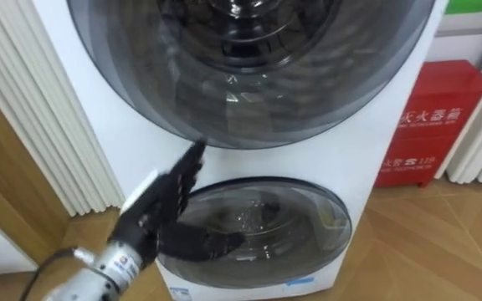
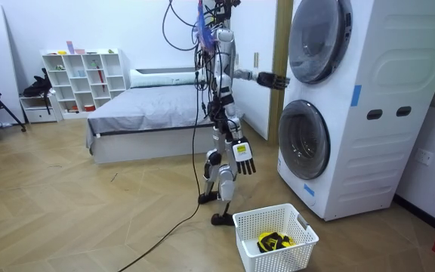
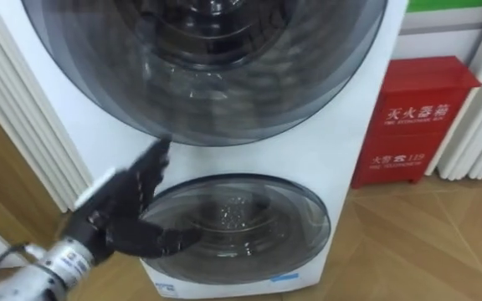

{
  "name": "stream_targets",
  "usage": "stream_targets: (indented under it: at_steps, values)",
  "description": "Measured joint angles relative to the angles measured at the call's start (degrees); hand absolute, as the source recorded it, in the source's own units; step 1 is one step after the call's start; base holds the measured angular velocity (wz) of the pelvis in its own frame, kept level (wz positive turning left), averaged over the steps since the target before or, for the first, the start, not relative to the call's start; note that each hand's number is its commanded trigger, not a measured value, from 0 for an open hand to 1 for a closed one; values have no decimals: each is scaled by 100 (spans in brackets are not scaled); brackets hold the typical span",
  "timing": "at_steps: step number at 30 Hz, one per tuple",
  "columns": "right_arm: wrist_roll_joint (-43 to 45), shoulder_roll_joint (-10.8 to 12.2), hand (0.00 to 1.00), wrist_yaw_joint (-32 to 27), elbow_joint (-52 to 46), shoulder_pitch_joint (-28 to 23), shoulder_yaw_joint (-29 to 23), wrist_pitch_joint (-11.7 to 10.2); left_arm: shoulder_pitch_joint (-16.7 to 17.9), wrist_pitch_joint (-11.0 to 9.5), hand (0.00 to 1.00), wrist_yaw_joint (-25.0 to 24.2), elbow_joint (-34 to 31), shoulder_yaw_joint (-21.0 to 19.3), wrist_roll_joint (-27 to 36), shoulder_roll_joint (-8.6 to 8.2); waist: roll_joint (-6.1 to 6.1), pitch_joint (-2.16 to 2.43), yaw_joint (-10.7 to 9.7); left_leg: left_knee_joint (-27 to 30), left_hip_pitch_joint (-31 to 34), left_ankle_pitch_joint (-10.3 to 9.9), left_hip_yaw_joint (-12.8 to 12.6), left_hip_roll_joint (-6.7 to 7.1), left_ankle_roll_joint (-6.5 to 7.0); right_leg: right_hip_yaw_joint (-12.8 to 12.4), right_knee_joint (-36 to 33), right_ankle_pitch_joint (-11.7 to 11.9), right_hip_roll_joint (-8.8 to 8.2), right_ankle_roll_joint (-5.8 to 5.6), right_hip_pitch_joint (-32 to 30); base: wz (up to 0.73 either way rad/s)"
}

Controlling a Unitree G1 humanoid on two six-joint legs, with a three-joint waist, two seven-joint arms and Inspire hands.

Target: Pick clothes from washing machine

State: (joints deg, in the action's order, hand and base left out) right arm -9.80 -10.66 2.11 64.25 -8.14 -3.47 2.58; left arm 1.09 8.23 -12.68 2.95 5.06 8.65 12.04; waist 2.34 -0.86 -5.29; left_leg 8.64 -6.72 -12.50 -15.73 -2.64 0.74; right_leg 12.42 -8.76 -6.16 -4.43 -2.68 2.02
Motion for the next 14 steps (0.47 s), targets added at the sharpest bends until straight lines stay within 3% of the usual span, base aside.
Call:
stream_targets:
  at_steps: [5, 7, 9, 11, 14]
  values:
    - [-111, 192, 0, -68, -5, -59, 1, 0, 557, -223, 0, 599, 2915, 59, -659, -198, -160, 102, 43, -47, -147, -70, -25, -90, -119, -43, 13, -61, 113, 62, 106, -6]
    - [-110, 287, 0, -69, -5, -58, -4, -6, 813, -236, 0, 821, 3717, -101, -722, -205, -242, 104, 76, -48, -221, -99, -69, -144, -166, -61, 14, -87, 164, 88, 142, -8]
    - [-113, 374, 0, -66, 0, -62, 1, -6, 983, -248, 0, 1075, 4406, -342, -742, -211, -321, 76, 131, -46, -286, -118, -72, -183, -200, -68, 17, -100, 204, 109, 172, -4]
    - [-250, 377, 0, -61, 13, -70, 20, -33, 1110, -335, 0, 1451, 5089, -643, -816, -255, -340, 76, 254, -68, -289, -134, -65, -205, -221, -76, 25, -101, 230, 111, 187, 0]
    - [-520, 360, 0, -52, 103, -86, 137, -74, 1180, -441, 0, 1934, 5570, -895, -819, -259, -338, 75, 320, -96, -298, -136, -64, -226, -226, -67, 18, -101, 253, 111, 203, 0]
